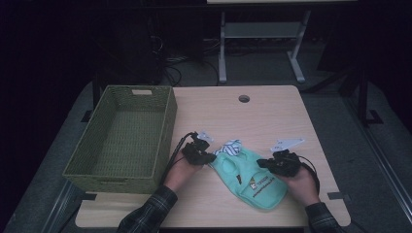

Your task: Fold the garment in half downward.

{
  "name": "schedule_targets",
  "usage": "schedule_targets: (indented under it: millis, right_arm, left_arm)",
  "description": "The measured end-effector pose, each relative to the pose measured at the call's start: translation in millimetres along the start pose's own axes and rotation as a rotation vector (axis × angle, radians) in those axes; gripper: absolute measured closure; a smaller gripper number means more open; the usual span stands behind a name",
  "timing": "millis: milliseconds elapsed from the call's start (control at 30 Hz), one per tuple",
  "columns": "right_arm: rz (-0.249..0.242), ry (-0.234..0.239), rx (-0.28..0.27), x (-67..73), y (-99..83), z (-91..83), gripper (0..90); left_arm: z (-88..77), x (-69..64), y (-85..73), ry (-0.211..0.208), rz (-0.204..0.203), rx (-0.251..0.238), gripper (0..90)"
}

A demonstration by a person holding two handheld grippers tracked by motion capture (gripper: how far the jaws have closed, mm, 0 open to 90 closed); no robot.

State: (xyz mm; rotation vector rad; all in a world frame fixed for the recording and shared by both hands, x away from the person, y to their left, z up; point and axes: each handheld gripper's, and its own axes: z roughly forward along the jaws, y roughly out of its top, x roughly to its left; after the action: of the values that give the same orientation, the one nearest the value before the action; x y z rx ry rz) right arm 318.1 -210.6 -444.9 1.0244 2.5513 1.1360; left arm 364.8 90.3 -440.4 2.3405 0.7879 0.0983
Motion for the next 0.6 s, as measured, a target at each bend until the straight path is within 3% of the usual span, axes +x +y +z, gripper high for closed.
schedule_targets:
  millis: [167,267,500,600]
  right_arm:
    - [-0.026,0.033,-0.010,12.4,8.8,12.0,89.9]
    - [-0.040,0.043,0.015,18.4,10.1,22.1,89.9]
    - [-0.060,0.037,0.078,19.3,5.2,37.1,89.9]
    - [-0.059,0.042,0.073,19.0,3.6,38.3,89.9]
  left_arm:
    - [-1.6,1.9,0.8,-0.005,-0.011,-0.015,87.2]
    - [-2.4,1.7,2.6,0.002,-0.026,-0.032,85.3]
    - [-3.8,7.4,11.1,0.015,-0.021,-0.043,79.0]
    - [-0.7,10.2,16.5,0.029,-0.020,-0.050,73.3]
